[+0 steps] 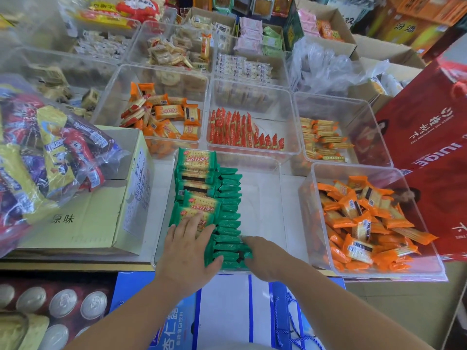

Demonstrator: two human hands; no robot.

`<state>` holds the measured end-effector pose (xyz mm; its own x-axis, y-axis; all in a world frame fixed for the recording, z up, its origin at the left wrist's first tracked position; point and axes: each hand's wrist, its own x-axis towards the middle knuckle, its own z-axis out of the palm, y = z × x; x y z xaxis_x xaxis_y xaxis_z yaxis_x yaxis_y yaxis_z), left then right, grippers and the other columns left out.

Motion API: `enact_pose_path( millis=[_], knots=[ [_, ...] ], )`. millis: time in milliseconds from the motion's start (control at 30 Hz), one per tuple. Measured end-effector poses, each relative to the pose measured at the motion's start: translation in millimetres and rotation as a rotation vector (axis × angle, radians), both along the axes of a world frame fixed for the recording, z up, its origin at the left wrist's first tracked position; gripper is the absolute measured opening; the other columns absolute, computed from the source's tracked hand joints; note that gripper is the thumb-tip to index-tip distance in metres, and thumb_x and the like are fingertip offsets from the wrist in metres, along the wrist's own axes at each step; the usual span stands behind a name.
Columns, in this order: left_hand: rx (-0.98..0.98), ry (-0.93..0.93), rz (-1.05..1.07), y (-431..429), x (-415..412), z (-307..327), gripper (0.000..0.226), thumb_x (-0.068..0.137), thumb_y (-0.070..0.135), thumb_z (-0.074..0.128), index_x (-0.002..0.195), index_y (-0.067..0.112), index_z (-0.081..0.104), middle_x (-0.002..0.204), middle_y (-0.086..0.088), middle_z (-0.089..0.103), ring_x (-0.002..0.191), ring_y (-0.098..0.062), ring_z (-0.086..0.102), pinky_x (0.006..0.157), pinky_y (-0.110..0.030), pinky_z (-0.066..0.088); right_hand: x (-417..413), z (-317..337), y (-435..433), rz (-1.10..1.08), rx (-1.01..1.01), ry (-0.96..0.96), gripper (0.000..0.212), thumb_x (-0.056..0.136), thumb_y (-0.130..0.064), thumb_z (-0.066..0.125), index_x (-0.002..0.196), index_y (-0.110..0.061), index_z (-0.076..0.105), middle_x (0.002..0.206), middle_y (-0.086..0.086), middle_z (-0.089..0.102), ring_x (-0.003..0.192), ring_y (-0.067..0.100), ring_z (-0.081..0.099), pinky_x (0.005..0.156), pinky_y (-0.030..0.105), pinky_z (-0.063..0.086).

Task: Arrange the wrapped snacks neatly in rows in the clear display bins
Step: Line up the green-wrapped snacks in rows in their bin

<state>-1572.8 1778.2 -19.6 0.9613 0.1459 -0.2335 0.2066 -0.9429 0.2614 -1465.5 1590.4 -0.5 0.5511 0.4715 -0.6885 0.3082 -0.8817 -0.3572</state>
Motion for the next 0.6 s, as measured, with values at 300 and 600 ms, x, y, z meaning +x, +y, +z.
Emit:
enact_pose_path(
  millis=[300, 600],
  knots=[
    [-0.103, -0.315, 0.254, 28.2, -26.4, 15.6, 0.061, 0.080, 0.048, 0.073, 0.132, 0.020, 0.058, 0.147, -0.006, 0.044, 0.135, -0.031, 0.041, 0.109, -0.053, 0.036, 3.9, 25.3, 3.0, -0.182, 0.139, -0.185, 0.047, 0.098, -0.043, 0.055, 0.142, -0.027, 0.051, 0.138, -0.004, 0.056, 0.118, 0.015, 0.056, 0.092, 0.023, 0.044],
    [-0.270, -0.087, 0.334, 25.6, -64.9, -8.2, 0.079, 0.098, 0.062, 0.039, 0.161, 0.022, 0.015, 0.161, 0.019, -0.031, 0.146, -0.018, 0.026, 0.115, -0.038, 0.033, -35.4, 10.4, 73.6, -0.300, 0.204, 0.022, 0.067, 0.082, -0.049, 0.074, 0.138, -0.017, 0.053, 0.118, 0.001, 0.064, 0.104, 0.020, 0.063, 0.085, 0.034, 0.053]
  ],
)
